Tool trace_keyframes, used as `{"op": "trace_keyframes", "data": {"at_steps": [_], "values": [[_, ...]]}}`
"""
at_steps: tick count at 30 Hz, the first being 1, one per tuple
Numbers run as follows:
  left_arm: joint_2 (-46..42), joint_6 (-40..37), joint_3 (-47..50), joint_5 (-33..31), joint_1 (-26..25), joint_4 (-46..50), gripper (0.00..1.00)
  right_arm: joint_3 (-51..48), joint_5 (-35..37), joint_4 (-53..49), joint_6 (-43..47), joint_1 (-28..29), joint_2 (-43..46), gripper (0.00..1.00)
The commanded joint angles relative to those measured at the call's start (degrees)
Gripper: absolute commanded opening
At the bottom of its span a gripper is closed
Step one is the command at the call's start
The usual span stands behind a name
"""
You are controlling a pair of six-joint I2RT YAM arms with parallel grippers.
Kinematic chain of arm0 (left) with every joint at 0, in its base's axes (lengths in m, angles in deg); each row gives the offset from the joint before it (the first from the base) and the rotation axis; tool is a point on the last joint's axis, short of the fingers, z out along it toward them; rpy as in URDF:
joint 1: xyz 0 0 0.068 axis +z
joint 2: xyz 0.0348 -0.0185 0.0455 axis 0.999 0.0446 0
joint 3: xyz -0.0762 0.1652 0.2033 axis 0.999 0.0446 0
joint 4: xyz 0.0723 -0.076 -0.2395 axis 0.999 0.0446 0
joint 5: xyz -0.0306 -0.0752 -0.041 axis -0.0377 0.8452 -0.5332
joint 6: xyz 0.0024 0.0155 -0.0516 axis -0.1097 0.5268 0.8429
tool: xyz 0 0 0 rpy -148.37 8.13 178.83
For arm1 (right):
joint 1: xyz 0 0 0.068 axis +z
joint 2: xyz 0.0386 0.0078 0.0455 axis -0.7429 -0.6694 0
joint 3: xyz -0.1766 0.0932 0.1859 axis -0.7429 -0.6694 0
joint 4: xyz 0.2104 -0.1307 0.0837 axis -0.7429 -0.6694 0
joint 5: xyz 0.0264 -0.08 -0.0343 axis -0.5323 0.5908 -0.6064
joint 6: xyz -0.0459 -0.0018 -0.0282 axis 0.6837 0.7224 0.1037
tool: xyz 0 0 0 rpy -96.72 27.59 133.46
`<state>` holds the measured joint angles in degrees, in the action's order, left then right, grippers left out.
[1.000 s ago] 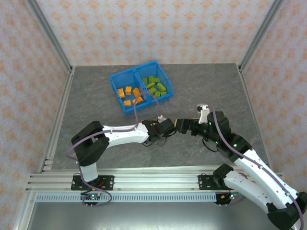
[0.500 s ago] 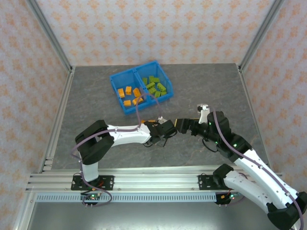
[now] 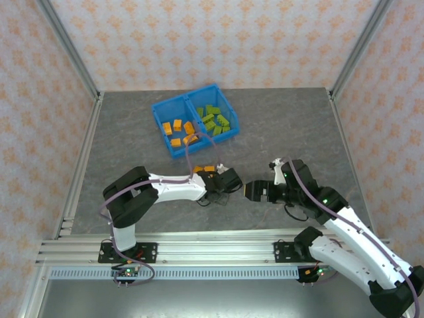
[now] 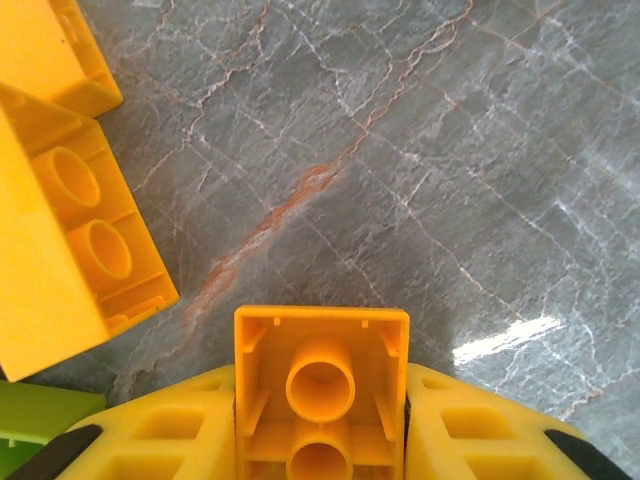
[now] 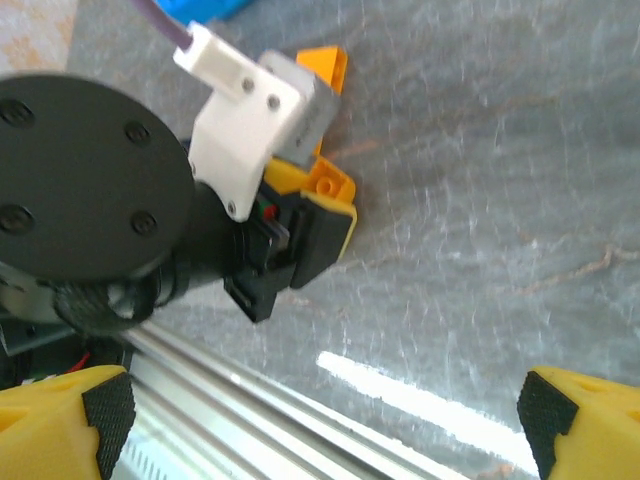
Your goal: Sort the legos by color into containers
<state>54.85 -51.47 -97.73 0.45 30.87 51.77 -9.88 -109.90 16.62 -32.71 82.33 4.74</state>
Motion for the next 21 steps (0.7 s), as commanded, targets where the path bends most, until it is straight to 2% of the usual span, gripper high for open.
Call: {"op": "trace_keyframes", "data": {"at_steps": [1, 5, 8, 12, 16, 21], "values": [[-2.4, 1.1, 0.2, 2.0, -0.1, -1.0, 0.32, 2.6, -1.2, -3.0, -1.8, 0.0, 0.0, 0.99], [-8.0, -0.1, -4.6, -2.0, 0.8, 3.3, 0.31, 4.2, 2.5, -0.1, -3.7, 0.0, 0.3, 1.0], [-11.9, -2.0, -8.1, -5.0, 3.7, 7.0, 0.31, 5.0, 5.0, 1.8, -4.6, 0.1, 0.5, 1.0], [-14.8, -1.3, -12.4, -10.5, 12.5, 10.9, 0.31, 4.4, 7.3, 7.0, -6.1, 0.0, 0.7, 1.0], [-11.7, -0.8, -17.2, -13.1, 23.2, 10.5, 0.3, 2.5, 7.4, 12.2, -9.1, 0.0, 0.3, 1.0], [-0.5, 1.6, -27.7, -9.0, 30.5, 11.7, 0.3, 3.2, 7.9, 12.0, -9.6, 0.0, 0.3, 1.0]]}}
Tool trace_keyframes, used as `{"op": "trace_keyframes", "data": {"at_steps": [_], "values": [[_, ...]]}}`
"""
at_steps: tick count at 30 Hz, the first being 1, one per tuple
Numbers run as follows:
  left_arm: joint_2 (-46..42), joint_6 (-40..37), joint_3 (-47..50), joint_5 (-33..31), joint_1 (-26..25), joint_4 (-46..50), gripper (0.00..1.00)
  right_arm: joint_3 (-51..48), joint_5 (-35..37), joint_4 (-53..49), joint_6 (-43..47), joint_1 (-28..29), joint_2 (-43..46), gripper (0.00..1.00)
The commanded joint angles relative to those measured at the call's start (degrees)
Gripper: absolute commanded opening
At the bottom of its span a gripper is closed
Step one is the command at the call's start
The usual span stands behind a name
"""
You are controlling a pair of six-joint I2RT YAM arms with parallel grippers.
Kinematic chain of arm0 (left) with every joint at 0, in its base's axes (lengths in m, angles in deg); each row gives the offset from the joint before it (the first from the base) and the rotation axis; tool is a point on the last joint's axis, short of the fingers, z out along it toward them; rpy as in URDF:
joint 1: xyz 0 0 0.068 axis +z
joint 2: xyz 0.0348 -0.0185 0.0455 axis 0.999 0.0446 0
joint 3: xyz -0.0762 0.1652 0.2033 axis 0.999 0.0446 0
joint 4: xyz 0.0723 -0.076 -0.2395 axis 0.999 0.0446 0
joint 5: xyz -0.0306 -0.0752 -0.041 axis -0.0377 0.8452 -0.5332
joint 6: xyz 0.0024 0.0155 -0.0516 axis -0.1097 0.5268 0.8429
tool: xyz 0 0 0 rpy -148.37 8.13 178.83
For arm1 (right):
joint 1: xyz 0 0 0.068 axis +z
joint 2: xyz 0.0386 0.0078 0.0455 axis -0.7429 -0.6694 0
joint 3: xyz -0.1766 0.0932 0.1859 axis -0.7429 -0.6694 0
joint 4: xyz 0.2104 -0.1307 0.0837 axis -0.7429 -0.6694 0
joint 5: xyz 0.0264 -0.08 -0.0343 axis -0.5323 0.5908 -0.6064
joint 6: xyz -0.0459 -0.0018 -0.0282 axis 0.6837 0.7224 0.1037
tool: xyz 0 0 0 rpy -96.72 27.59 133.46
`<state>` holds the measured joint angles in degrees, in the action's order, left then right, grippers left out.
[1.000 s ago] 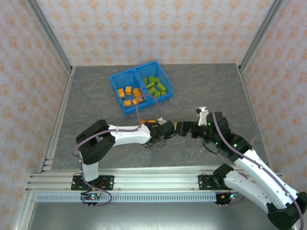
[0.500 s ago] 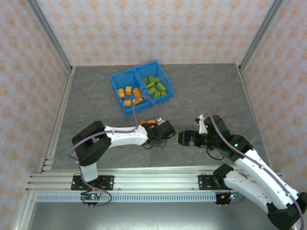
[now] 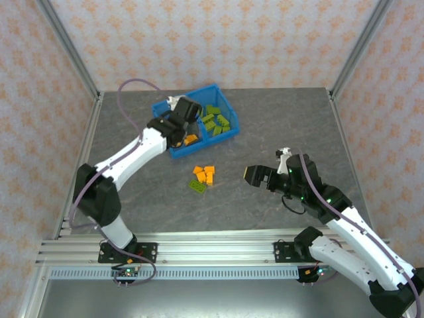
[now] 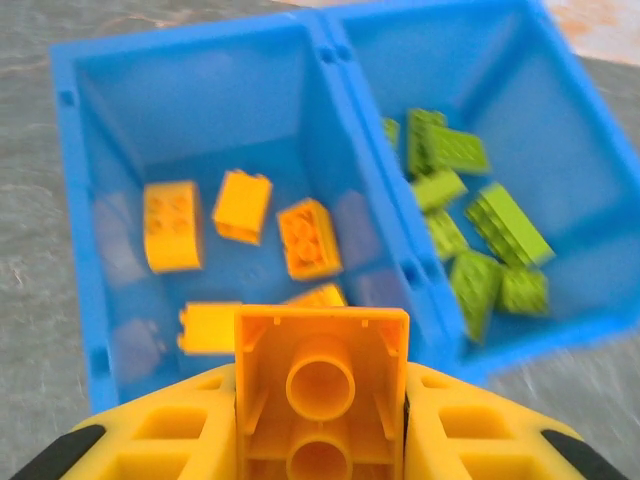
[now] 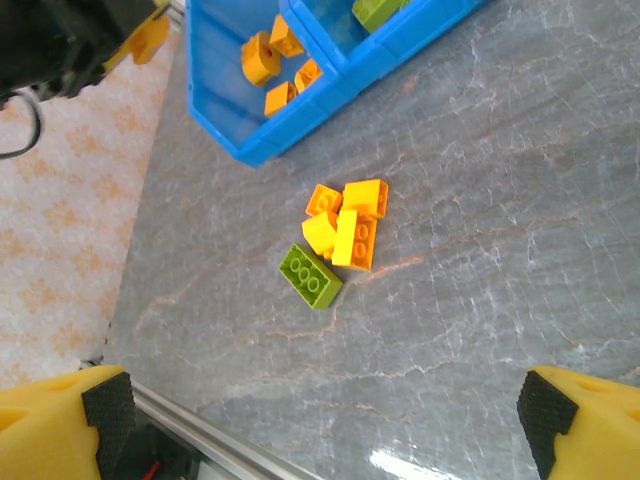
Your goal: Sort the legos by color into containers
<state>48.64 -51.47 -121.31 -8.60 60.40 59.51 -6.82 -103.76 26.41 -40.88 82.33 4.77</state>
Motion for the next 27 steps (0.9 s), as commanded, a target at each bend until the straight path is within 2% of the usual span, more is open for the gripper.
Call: {"op": "trace_keyframes", "data": {"at_steps": [1, 5, 9, 14, 19, 22, 25, 27], "values": [[8.2, 1.6, -6.9, -0.3, 1.4, 5.1, 0.3, 0.6, 1.8, 1.6, -1.3, 0.0, 0.3, 1.0], [17.0, 3.4, -14.4, -0.7, 3.4, 7.8, 0.32, 1.3, 1.8, 0.3, -1.3, 0.1, 0.6, 0.99], [20.2, 5.5, -15.9, -0.6, 5.6, 7.8, 0.34, 1.5, 1.4, 0.1, -1.7, 0.2, 1.2, 0.99], [19.3, 4.3, -15.1, 0.7, 6.0, 7.1, 0.56, 1.0, 1.6, 1.2, -2.0, 0.1, 0.9, 0.99], [12.0, 3.2, -10.4, 3.2, 6.0, 5.3, 0.63, 1.3, 1.4, 2.0, -2.0, 0.1, -0.6, 0.99], [3.5, 3.7, -4.7, 8.7, 5.2, 3.3, 0.61, 1.6, 1.7, 2.7, -1.4, 0.2, -1.4, 0.99], [-5.5, 5.3, 3.5, 12.9, 1.3, 0.3, 0.61, 1.4, 2.4, 3.4, -0.6, 0.1, -2.5, 1.0], [-10.1, 6.2, 8.1, 11.7, -3.7, 0.6, 0.61, 1.3, 2.4, 3.8, -0.1, 0.1, -3.5, 1.0]]}}
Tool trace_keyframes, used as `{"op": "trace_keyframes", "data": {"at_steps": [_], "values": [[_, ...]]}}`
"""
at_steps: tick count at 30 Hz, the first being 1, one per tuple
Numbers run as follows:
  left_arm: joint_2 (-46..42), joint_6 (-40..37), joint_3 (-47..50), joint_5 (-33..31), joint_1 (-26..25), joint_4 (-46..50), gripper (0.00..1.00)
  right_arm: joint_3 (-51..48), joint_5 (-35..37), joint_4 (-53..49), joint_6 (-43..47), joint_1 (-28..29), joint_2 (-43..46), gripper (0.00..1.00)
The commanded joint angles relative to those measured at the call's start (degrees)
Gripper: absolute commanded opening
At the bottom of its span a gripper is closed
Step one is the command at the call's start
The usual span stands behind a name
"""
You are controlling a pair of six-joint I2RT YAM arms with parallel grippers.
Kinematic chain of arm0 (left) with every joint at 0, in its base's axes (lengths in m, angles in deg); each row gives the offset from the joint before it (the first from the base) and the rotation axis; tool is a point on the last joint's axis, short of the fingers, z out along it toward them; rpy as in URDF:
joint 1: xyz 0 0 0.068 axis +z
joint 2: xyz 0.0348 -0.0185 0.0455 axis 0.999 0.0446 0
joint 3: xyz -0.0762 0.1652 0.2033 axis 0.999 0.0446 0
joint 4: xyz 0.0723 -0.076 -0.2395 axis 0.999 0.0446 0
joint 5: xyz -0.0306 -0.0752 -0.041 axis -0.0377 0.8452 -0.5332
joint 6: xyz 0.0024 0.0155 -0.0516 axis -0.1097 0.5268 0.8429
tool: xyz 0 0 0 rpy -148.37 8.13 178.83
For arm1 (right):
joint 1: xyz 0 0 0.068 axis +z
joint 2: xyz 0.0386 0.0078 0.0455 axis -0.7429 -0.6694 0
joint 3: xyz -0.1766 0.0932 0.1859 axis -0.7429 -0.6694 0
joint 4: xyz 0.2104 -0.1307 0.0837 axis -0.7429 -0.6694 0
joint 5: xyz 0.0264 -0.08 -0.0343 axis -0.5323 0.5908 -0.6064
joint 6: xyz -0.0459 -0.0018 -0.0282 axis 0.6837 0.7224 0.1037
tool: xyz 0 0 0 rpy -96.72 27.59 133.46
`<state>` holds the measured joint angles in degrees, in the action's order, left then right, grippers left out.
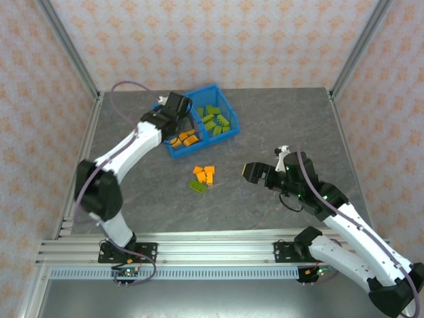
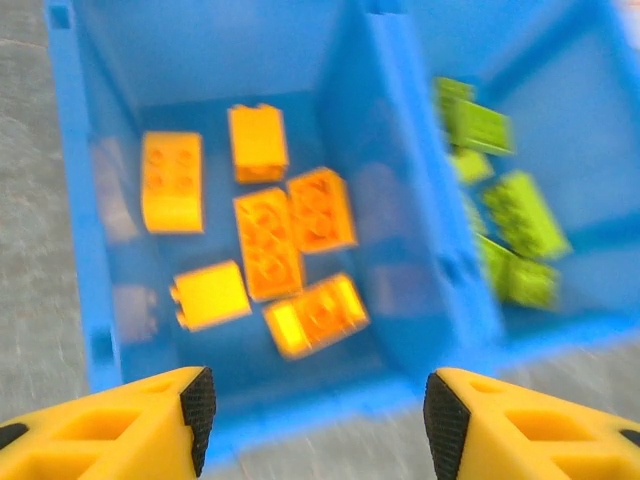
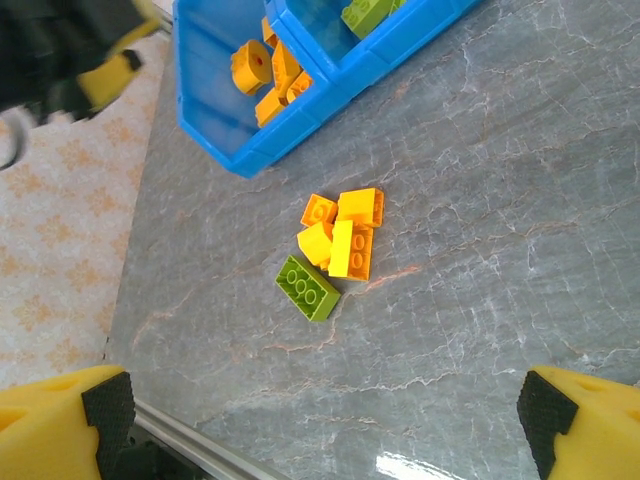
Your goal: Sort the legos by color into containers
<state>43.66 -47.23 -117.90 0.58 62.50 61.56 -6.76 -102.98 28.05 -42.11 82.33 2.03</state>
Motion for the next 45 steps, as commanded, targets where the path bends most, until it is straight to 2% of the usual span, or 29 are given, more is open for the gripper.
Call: {"op": "trace_keyframes", "data": {"at_steps": [1, 3, 6, 11, 21, 26, 31, 36, 40, 45], "values": [[-6.6, 2.6, 6.6, 1.2, -8.3, -1.3, 0.6, 1.2, 1.6, 2.3, 1.2, 0.1, -1.1, 1.0], [-8.5, 5.0, 11.2, -1.0, -13.4, -2.2, 0.58, 0.9, 2.3, 2.6, 1.3, 0.1, -1.5, 1.0], [-6.9, 8.4, 14.5, -2.2, -18.7, -3.2, 0.54, 0.4, 3.1, 3.1, 1.3, 0.1, -1.7, 1.0], [-0.5, 11.8, 16.2, -3.0, -21.3, -5.9, 0.5, 0.7, 3.0, 2.7, 1.1, 0.1, -2.3, 1.0], [10.2, 10.3, 14.3, -1.0, -21.6, -7.4, 0.43, 0.4, 4.0, 1.8, 0.4, 0.2, -1.2, 1.0], [11.8, 11.4, 16.2, -1.2, -21.7, -8.3, 0.42, 0.7, 4.4, 1.1, 0.9, 0.1, -1.2, 1.0], [12.6, 11.5, 17.5, -1.2, -22.1, -9.0, 0.33, 0.6, 4.3, 2.5, 0.6, 0.1, -1.8, 1.0], [10.0, 10.2, 16.5, -1.6, -22.2, -8.4, 0.23, 0.9, 2.5, 2.2, 1.7, 0.1, -3.0, 1.0], [5.0, 7.1, 12.4, -4.5, -21.3, -5.3, 0.22, 0.8, 2.2, 0.7, 2.1, 0.1, -2.8, 1.0], [0.3, 2.7, 6.5, -5.3, -16.9, -2.7, 0.22, 1.2, 1.9, 3.3, 1.3, 0.1, -2.5, 1.0]]}}
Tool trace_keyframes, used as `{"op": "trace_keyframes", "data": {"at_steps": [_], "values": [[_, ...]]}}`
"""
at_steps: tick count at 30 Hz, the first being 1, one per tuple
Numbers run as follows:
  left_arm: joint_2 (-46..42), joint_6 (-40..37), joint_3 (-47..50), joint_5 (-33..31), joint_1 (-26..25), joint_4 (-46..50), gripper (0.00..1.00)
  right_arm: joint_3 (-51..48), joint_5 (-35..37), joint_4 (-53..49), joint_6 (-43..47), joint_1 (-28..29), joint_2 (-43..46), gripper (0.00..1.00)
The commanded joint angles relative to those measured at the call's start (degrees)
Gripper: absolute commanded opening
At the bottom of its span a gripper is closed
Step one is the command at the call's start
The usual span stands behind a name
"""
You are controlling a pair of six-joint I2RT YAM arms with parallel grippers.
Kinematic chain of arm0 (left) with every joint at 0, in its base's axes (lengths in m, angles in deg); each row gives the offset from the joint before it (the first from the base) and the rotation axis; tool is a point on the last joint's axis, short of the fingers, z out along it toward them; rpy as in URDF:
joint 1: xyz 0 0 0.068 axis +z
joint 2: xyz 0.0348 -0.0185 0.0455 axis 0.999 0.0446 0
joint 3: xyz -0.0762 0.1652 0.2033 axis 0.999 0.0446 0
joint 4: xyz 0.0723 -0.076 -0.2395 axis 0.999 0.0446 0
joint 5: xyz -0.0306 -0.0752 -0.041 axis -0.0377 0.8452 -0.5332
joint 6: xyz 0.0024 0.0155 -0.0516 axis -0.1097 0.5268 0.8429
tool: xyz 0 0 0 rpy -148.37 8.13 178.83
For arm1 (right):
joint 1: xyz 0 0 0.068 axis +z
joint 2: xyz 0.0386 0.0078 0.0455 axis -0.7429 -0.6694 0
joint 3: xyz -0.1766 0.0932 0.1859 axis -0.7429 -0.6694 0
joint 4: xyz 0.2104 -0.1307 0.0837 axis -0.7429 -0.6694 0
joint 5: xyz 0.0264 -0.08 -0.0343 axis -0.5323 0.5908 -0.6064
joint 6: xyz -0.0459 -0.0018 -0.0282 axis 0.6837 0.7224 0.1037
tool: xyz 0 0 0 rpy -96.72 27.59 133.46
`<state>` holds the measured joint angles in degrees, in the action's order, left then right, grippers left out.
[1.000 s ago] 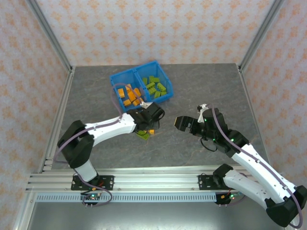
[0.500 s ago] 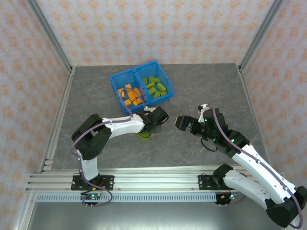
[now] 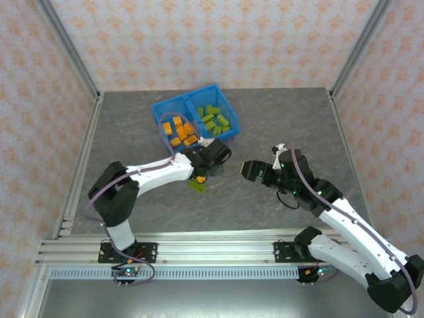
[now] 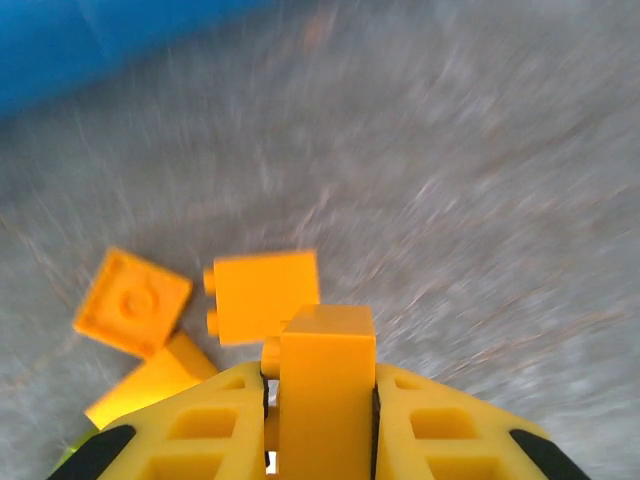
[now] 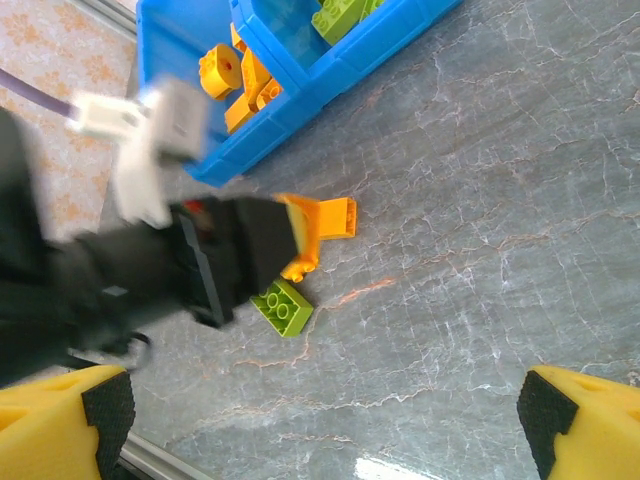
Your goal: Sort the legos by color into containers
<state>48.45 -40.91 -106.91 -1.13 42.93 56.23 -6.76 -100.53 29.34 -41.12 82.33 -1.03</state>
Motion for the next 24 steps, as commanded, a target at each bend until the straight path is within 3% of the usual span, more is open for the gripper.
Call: {"op": "trace_keyframes", "data": {"at_steps": [1, 7, 11, 20, 24], "values": [[-5.0, -4.4, -5.8, -3.8, 3.7, 3.0, 0.22, 1.1, -0.5, 2.8, 0.0, 0.1, 0.5, 1.0], [-3.7, -10.3, -15.0, -7.3, 12.3, 6.2, 0.22, 0.8, -0.5, 5.7, -0.7, 0.1, -0.5, 1.0], [3.1, -14.3, -23.3, -10.1, 17.3, 8.9, 0.22, 0.7, -0.6, 6.4, -0.9, 0.1, -0.8, 1.0], [18.9, -13.8, -34.6, -10.9, 25.4, 12.1, 0.23, 2.2, -0.6, 4.2, -0.6, 0.2, -0.4, 1.0], [22.8, -13.2, -37.2, -9.9, 26.6, 13.7, 0.3, 2.7, -0.2, 3.6, -0.3, 0.2, -0.2, 1.0]]}}
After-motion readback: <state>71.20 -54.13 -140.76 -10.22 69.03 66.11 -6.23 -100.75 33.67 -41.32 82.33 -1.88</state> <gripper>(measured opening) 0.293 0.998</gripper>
